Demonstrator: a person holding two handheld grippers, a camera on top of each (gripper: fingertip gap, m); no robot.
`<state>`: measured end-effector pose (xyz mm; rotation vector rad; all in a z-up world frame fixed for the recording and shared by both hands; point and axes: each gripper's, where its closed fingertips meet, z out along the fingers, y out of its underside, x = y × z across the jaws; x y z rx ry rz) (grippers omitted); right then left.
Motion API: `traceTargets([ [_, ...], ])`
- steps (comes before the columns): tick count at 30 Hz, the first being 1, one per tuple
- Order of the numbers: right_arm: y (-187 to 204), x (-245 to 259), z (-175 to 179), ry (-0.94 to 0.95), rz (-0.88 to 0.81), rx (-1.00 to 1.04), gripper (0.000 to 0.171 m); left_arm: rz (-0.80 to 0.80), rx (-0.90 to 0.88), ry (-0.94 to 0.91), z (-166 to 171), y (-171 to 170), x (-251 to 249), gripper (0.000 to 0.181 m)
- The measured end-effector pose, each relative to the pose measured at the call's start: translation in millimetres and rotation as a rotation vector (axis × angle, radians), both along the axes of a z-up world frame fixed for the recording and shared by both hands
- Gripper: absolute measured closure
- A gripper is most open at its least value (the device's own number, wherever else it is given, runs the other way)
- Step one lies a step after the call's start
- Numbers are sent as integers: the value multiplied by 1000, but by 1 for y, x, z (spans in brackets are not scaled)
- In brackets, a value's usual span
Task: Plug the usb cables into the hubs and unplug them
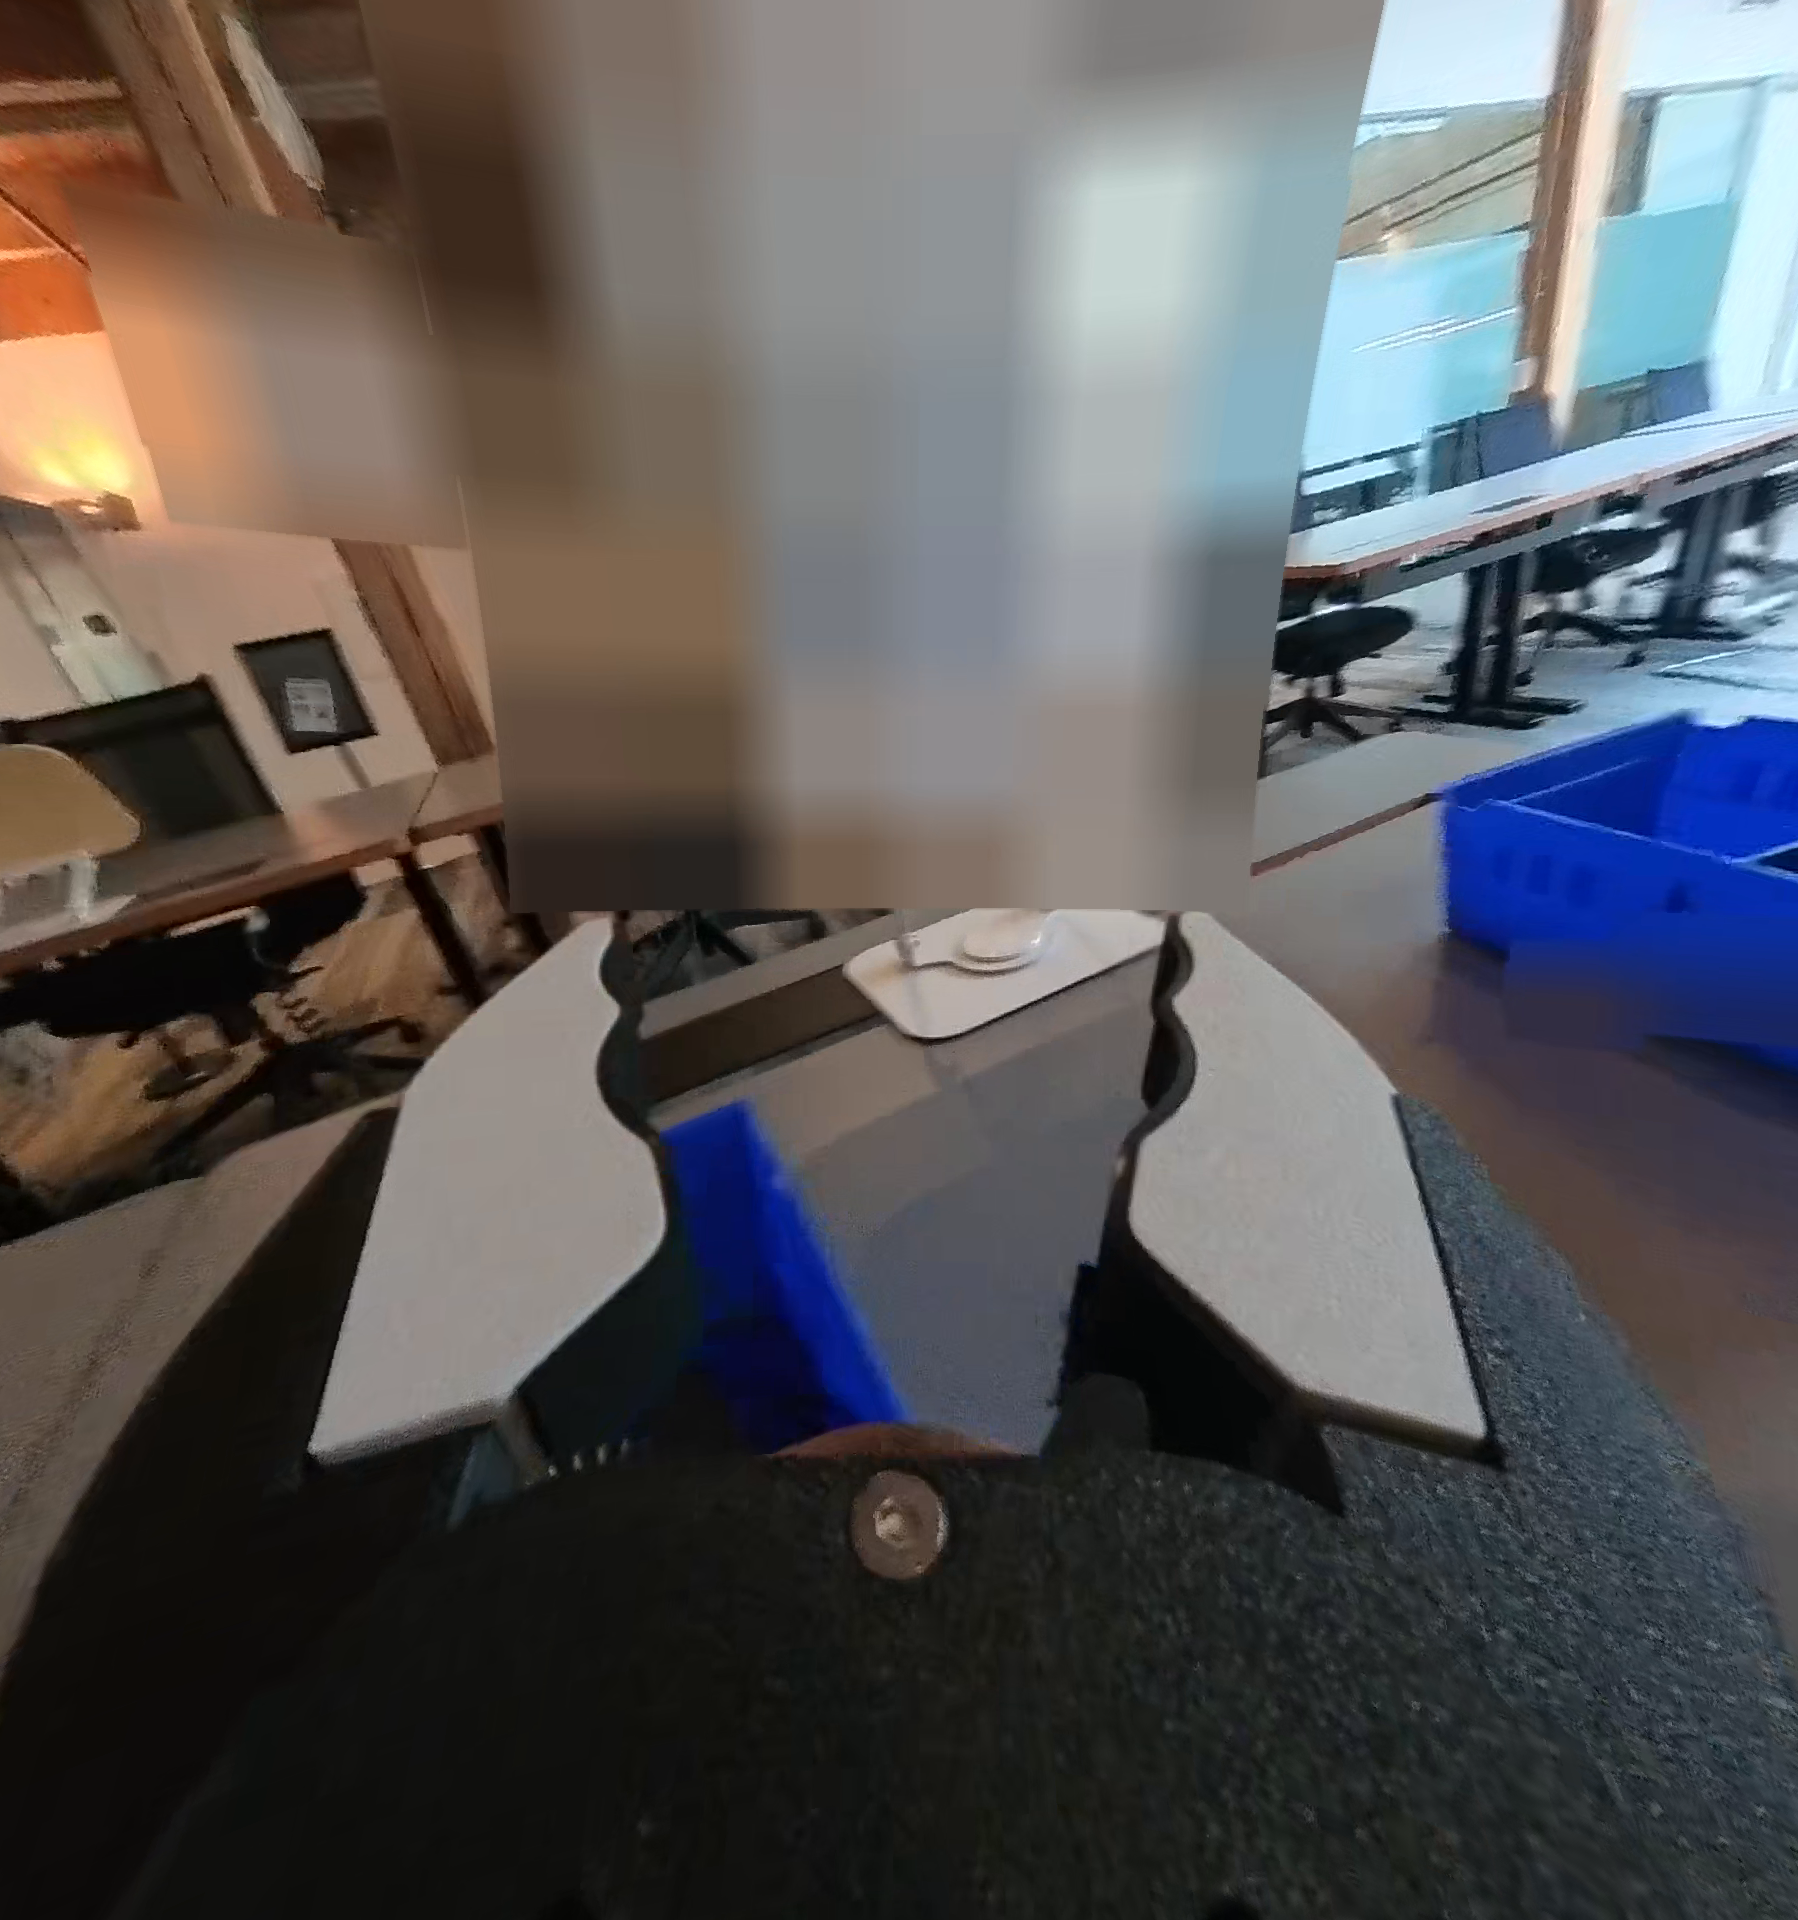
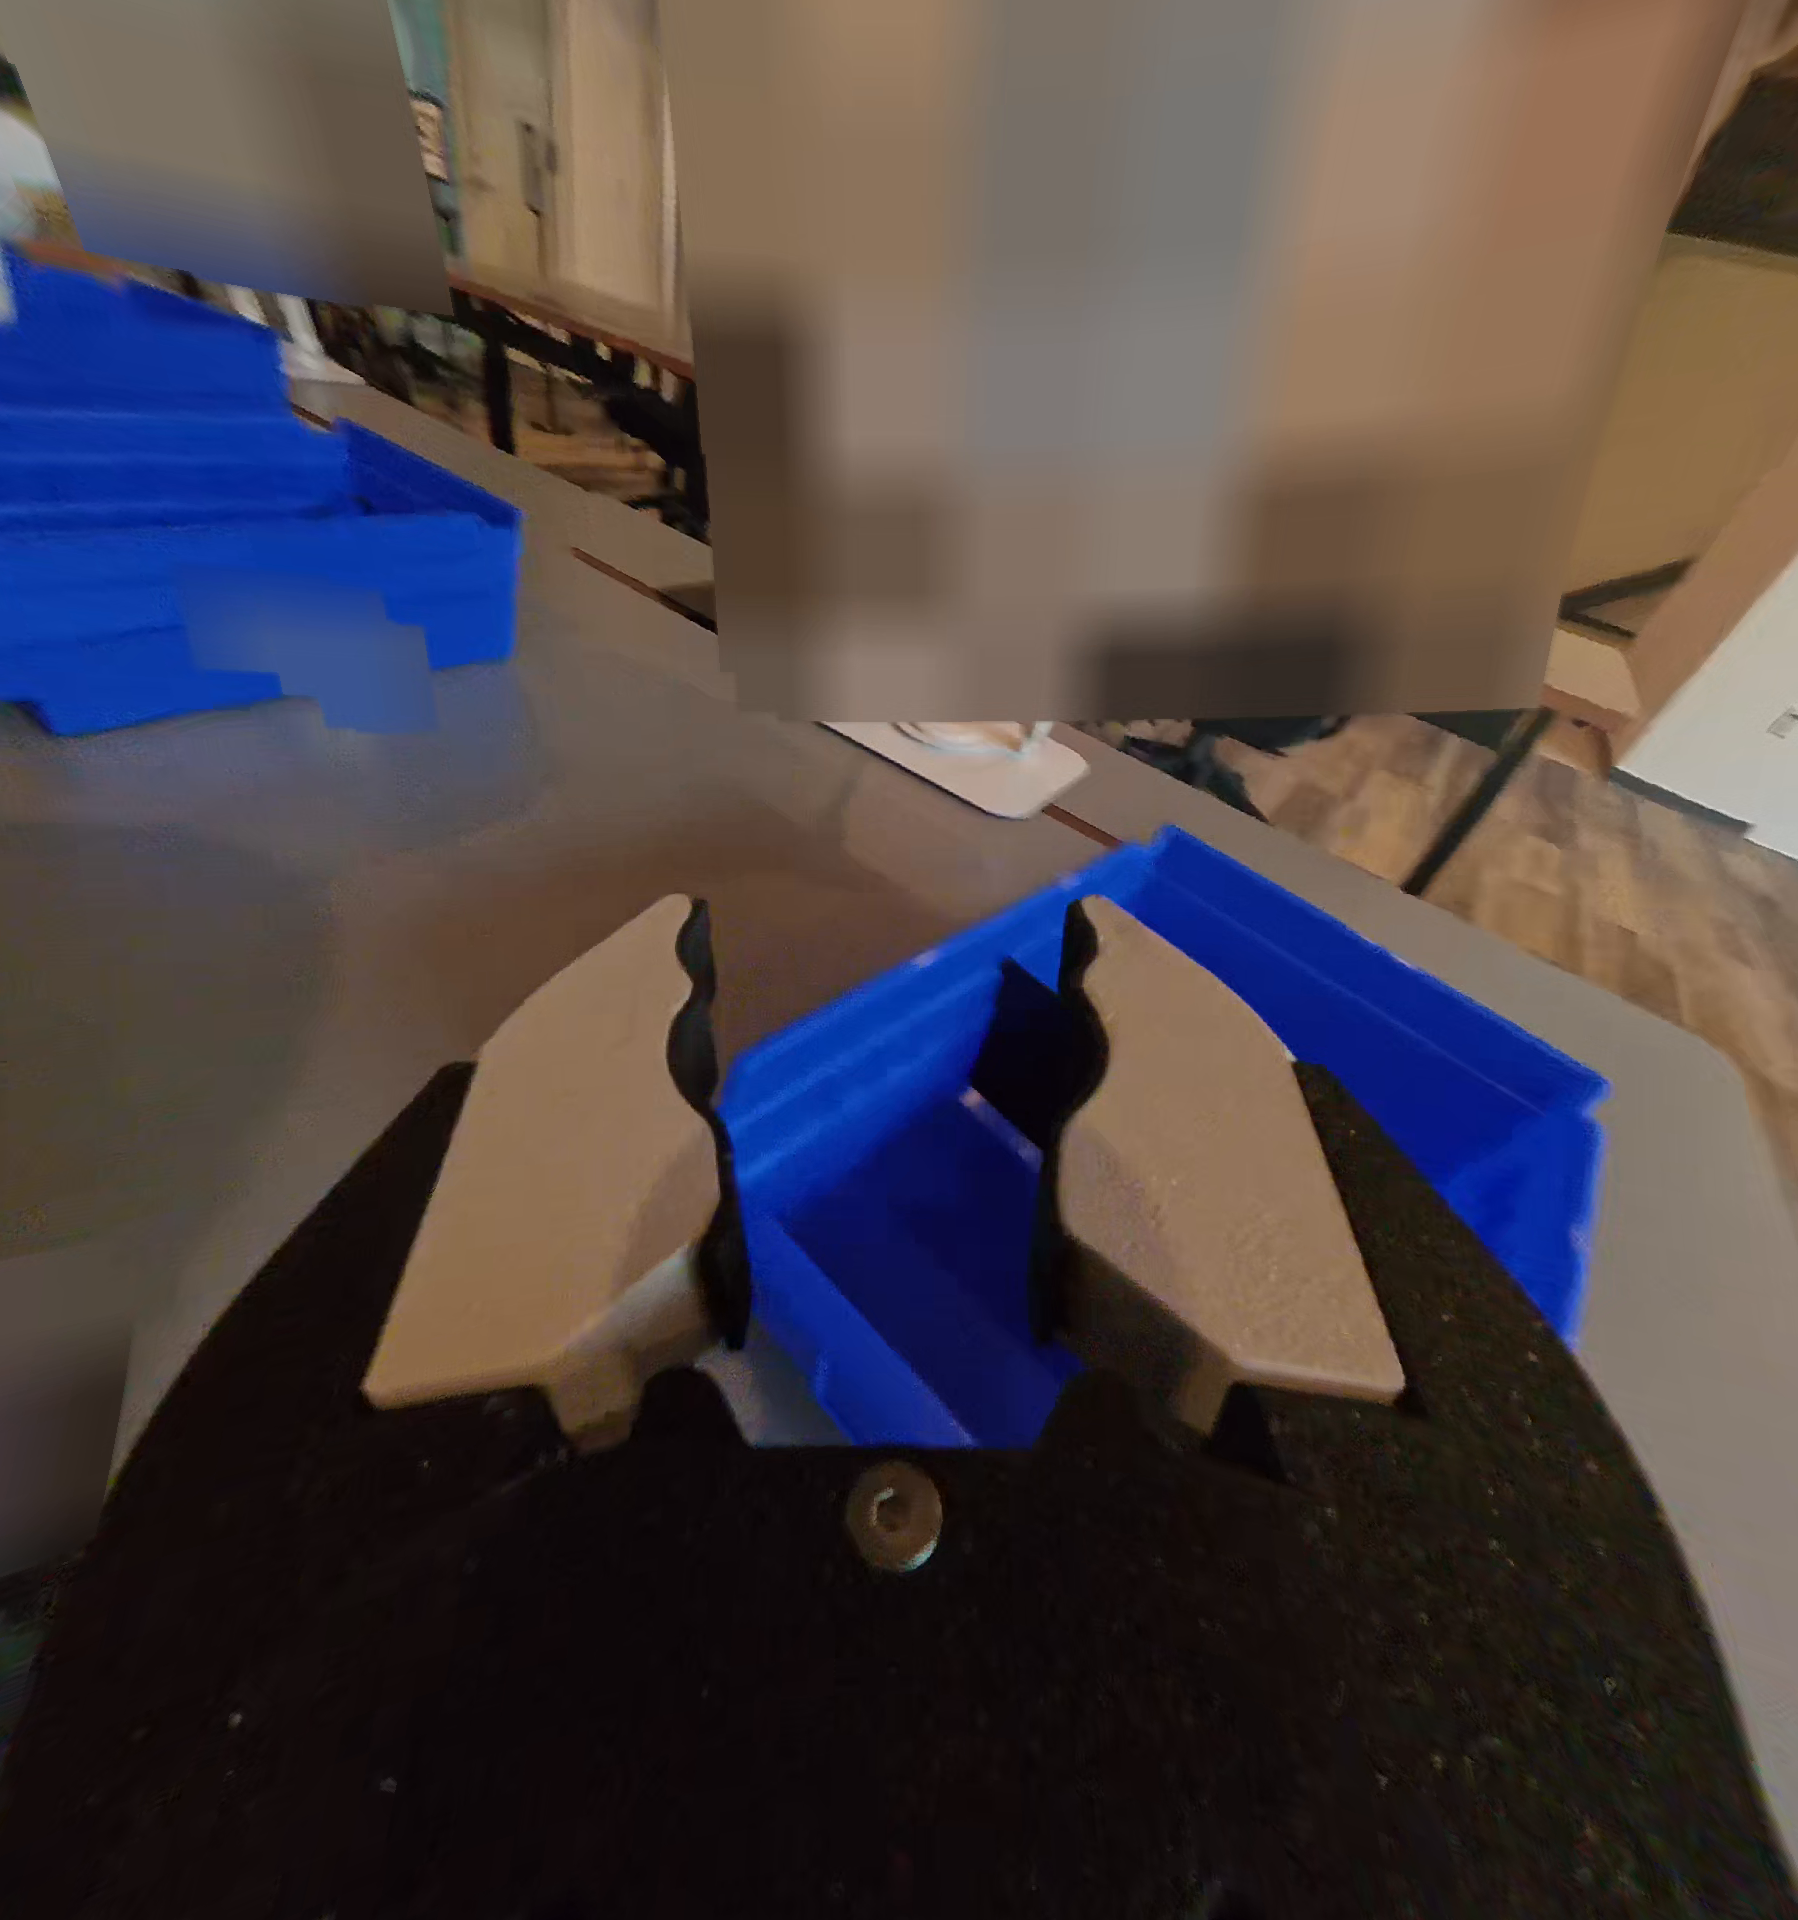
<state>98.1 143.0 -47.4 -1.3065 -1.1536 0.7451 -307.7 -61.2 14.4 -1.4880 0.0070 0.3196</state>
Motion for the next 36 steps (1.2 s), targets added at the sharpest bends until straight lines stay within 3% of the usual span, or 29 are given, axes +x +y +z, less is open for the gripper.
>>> traceTargets([
  [3,-28,-21,14,71,98,-35,108,-121,77,-81,-6,13,58,120],
  [5,-65,-49,23,152,239,-99,107,-182,91,-180,-24,30,92,128],
  [7,-103,-87,15,181,346,-213,108,-153,-44,-234,-68,53,108,128],
  [9,-121,-129,-27,55,319,-295,104,-56,-193,-257,-119,70,106,126],
  [12,-102,-172,-97,-182,118,-324,86,-27,-286,-287,-156,82,106,125],
  [15,-71,-193,-134,-305,-63,-367,78,-9,-340,-299,-172,83,101,124],
  [20,-46,-205,-160,-347,-205,-416,75,47,-374,-268,-197,76,90,122],
  [24,-37,-201,-165,-368,-288,-354,80,94,-334,-281,-191,74,83,120],
  [25,-38,-201,-163,-359,-289,-336,85,106,-342,-277,-192,73,83,120],
  [28,-59,-206,-141,-249,-168,-281,156,173,-368,-275,-198,73,79,121],
  [29,-70,-207,-129,-193,-97,-244,171,194,-377,-264,-199,74,78,123],
  [31,-81,-203,-115,-147,-25,-183,171,233,-382,-243,-199,75,76,125],
  [36,-76,-189,-124,-225,-64,-161,166,227,-372,-243,-198,78,80,128],
])
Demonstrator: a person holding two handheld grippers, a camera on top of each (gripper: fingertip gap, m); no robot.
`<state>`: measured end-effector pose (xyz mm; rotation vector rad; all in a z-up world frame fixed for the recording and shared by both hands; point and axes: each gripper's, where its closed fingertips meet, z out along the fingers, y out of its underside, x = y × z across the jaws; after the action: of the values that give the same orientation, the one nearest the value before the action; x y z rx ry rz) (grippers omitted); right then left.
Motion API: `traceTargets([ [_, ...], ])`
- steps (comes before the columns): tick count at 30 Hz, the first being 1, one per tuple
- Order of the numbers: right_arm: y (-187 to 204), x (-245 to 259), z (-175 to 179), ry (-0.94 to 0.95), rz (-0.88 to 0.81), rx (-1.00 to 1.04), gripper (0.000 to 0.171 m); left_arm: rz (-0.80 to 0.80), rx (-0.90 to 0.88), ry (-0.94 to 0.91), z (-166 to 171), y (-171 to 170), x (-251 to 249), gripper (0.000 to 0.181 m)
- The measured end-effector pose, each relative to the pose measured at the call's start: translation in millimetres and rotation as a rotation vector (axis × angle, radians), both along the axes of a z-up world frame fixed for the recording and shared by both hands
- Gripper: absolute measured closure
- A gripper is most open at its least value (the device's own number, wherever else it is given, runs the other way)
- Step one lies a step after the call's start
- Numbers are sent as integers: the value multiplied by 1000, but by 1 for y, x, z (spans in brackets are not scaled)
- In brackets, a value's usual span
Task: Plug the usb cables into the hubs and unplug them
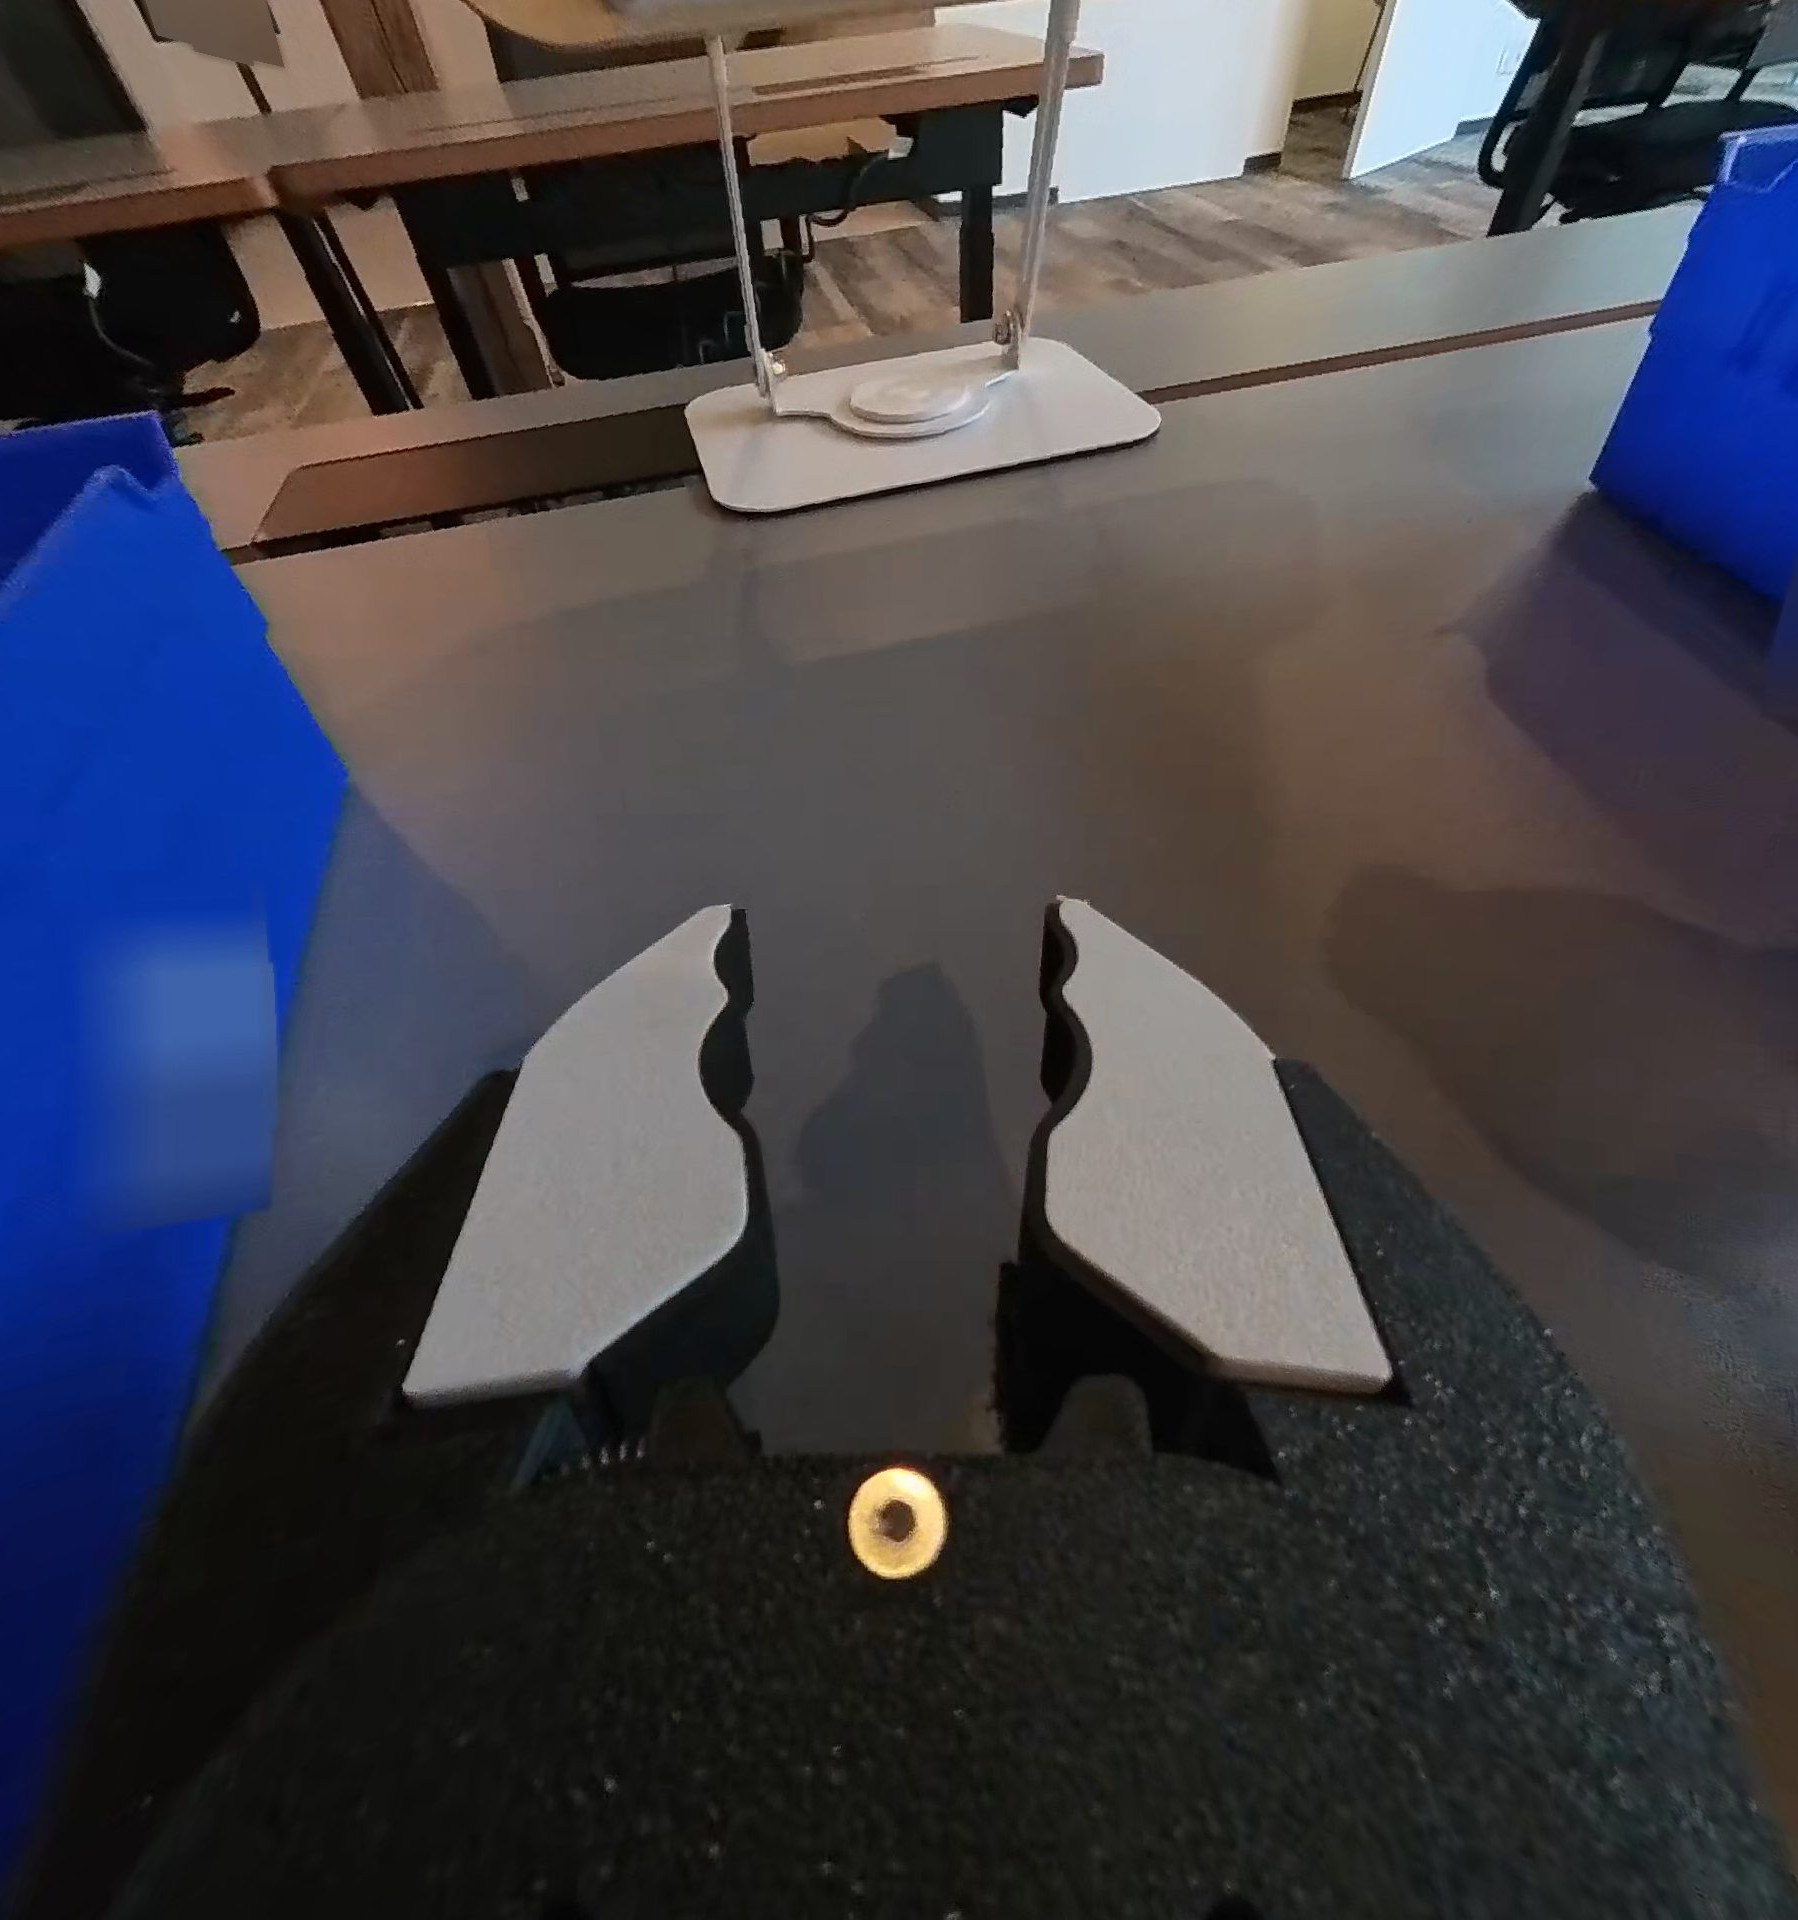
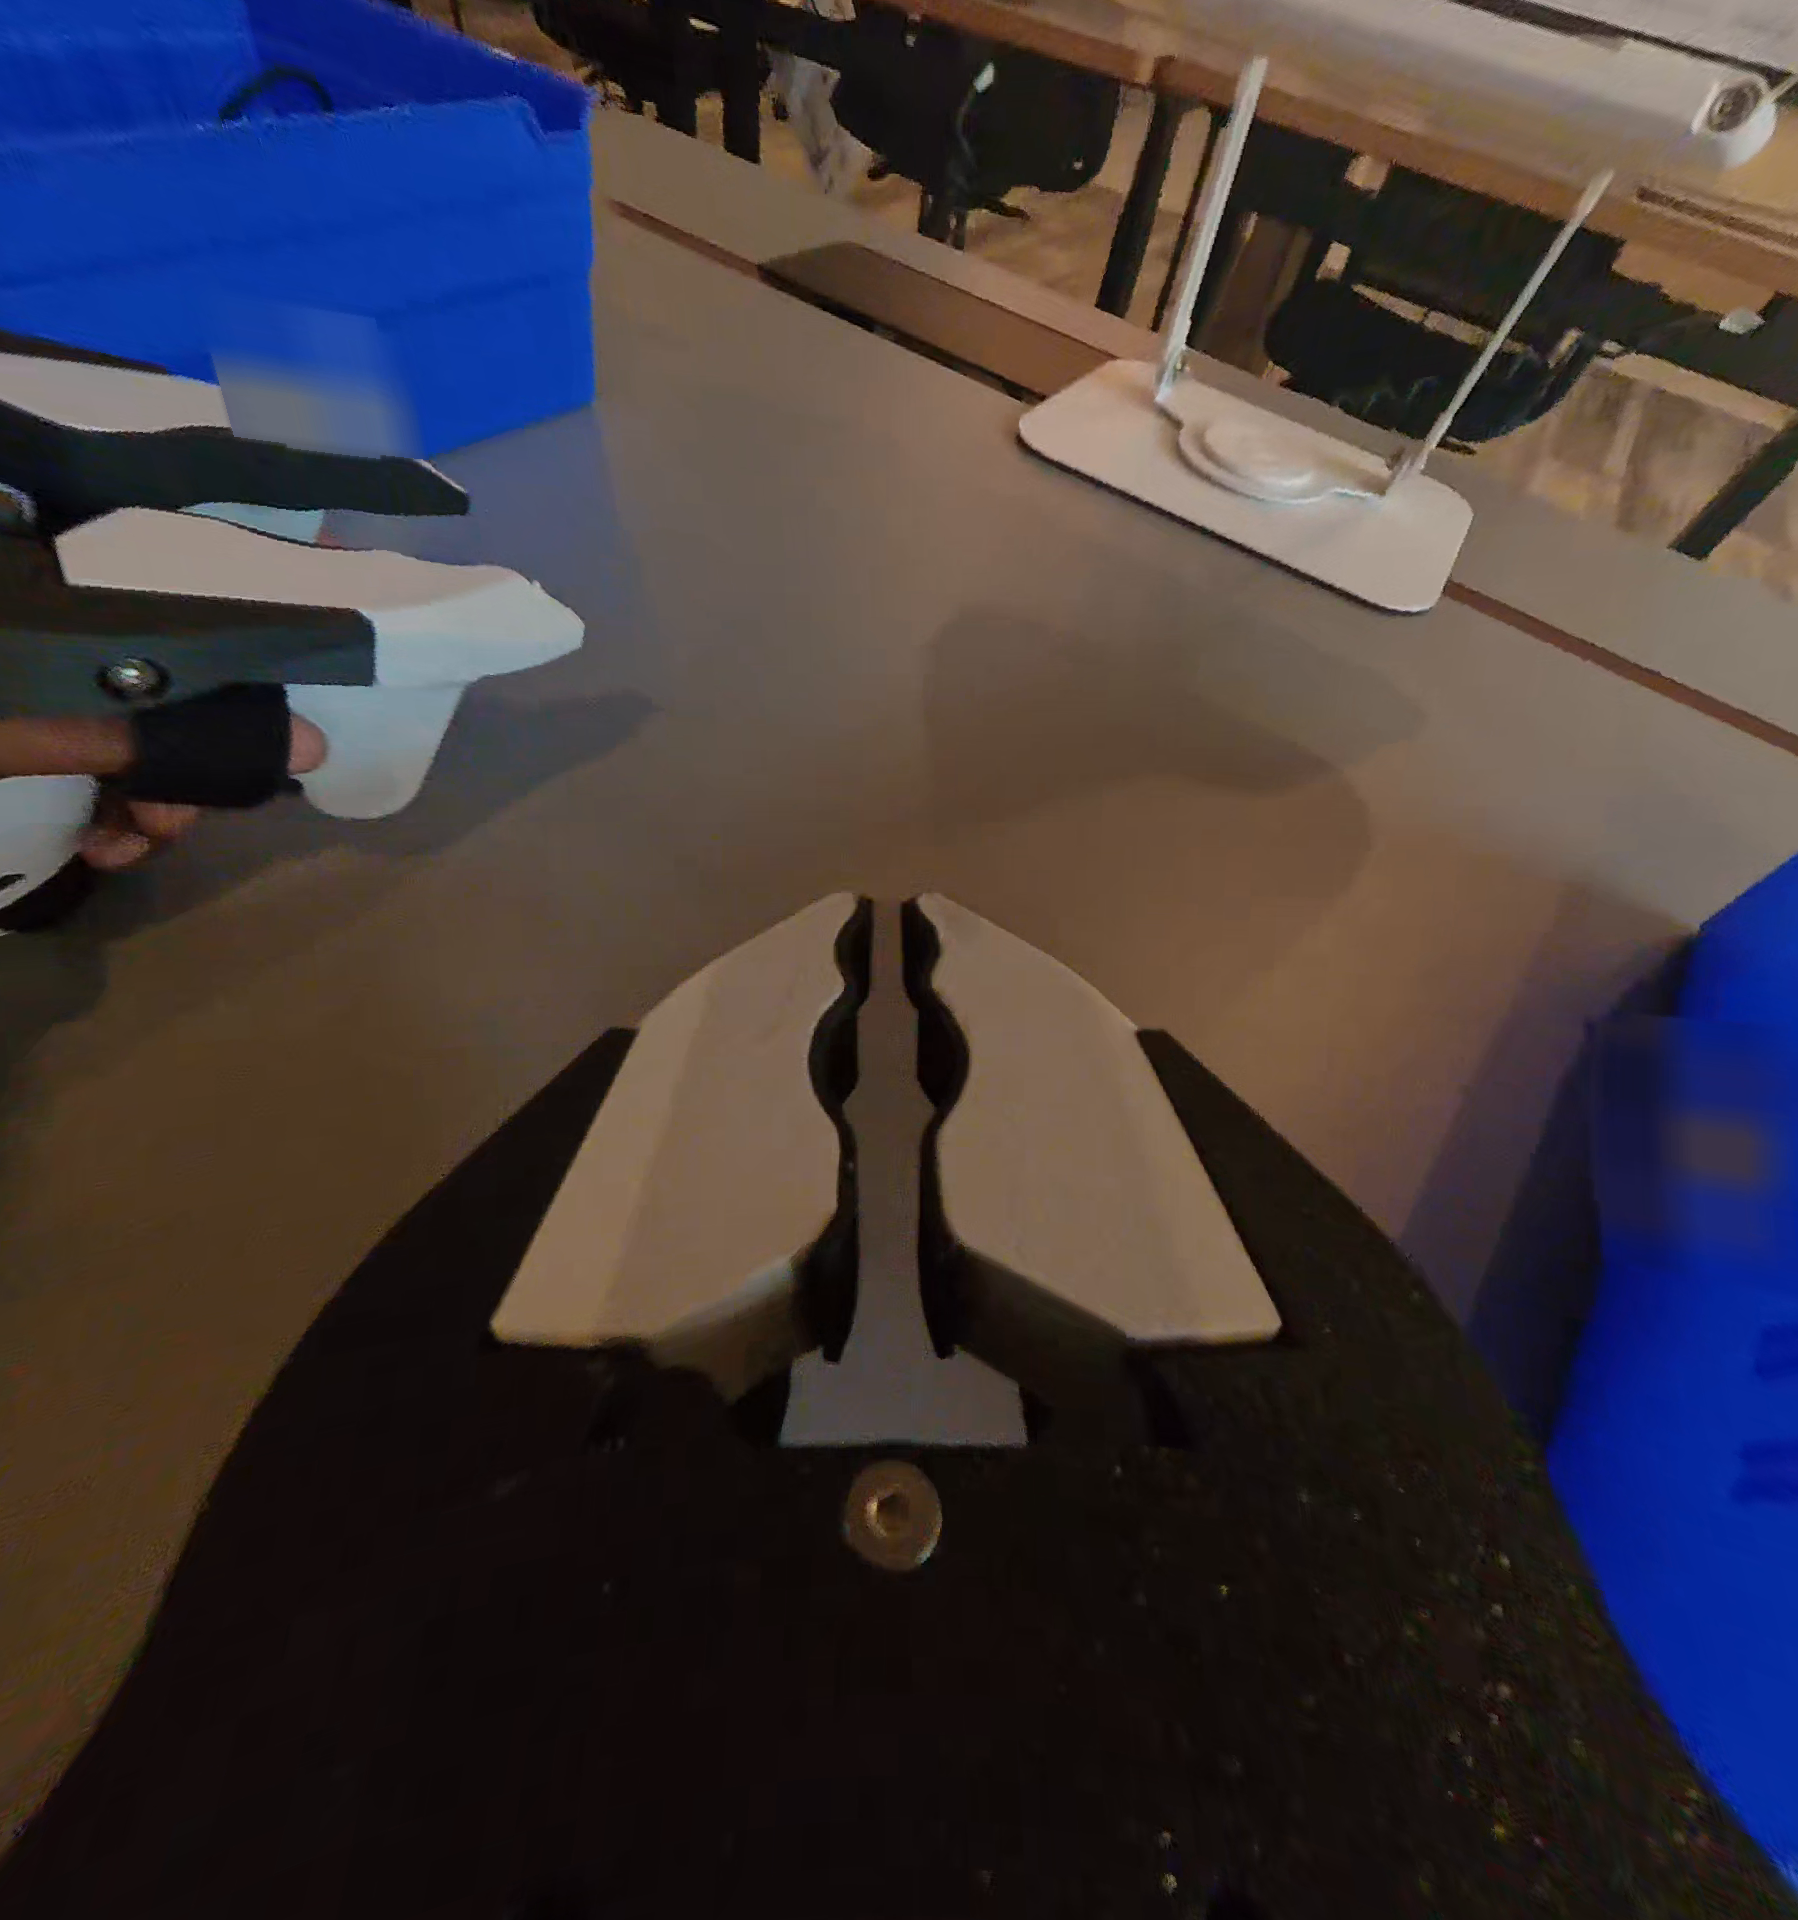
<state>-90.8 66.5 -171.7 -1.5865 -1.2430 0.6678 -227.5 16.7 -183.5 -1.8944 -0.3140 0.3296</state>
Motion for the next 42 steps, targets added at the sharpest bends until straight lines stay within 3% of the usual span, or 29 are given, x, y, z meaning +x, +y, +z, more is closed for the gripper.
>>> traceTargets([
  [5,7,3,4,13,-61,44,163,-24,36,7,7,0,2,129],
  [8,1,1,13,72,-10,-2,161,-24,42,20,11,-2,0,130],
  [12,-1,0,12,76,-4,-69,143,-37,36,19,10,-2,2,130],
  [15,-6,-1,3,37,36,-119,104,-39,22,29,9,-2,2,130],
  [20,-7,-1,6,61,40,-172,99,-54,27,5,11,-2,6,129],
  [25,-18,-5,12,106,105,-200,82,-65,31,0,11,-1,7,129],
  [37,-38,-10,45,338,224,-303,79,-138,34,17,11,4,21,129],
  [42,-39,-3,63,471,248,-386,110,-197,80,52,23,7,34,127],
])
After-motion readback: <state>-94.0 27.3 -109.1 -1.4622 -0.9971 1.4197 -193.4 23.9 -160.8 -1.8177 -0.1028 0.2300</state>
